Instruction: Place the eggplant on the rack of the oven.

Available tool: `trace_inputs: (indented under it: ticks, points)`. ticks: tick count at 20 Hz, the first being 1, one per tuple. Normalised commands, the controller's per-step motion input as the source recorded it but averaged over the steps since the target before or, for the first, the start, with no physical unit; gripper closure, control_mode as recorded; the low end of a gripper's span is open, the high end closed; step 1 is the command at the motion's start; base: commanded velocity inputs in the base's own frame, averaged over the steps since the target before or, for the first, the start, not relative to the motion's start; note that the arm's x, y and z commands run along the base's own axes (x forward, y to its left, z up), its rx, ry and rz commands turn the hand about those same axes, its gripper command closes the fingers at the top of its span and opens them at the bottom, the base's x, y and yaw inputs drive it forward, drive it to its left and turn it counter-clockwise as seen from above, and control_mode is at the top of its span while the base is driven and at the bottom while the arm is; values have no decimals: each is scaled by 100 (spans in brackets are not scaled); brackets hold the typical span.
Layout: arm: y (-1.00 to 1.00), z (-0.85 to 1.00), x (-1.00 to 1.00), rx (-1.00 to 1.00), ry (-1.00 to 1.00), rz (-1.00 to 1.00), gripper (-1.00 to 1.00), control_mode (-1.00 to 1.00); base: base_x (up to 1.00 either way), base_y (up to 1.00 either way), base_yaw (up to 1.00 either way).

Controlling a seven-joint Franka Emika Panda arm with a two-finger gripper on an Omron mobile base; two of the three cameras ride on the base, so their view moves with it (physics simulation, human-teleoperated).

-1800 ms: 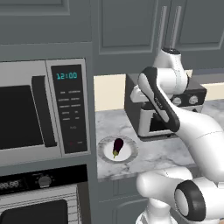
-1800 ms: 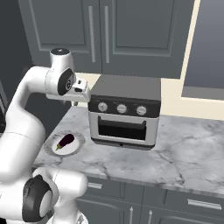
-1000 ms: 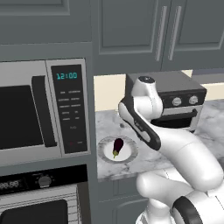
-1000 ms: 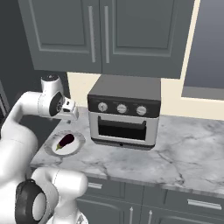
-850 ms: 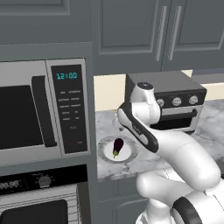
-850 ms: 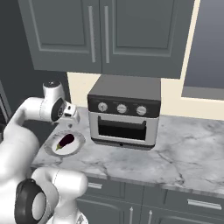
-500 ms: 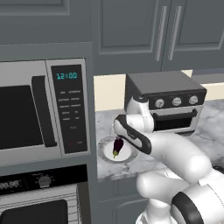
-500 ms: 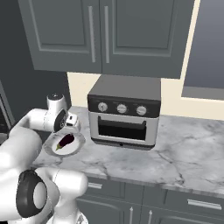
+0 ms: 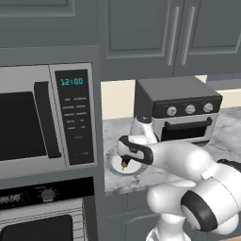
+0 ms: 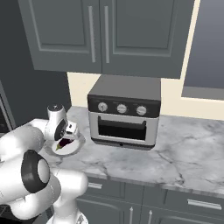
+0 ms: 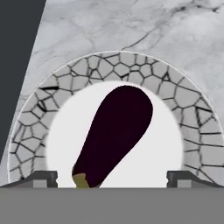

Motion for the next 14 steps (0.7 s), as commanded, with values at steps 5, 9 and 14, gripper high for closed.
trace_inputs:
  ticks: [5,9,14]
  points:
    - [23,-53,3,0,0,0,-100,-100,0,0,0]
    - [15,-37,7,0,0,0,-100,-100,0,0,0]
    - [0,-34,0,0,0,0,-100,-100,0,0,0]
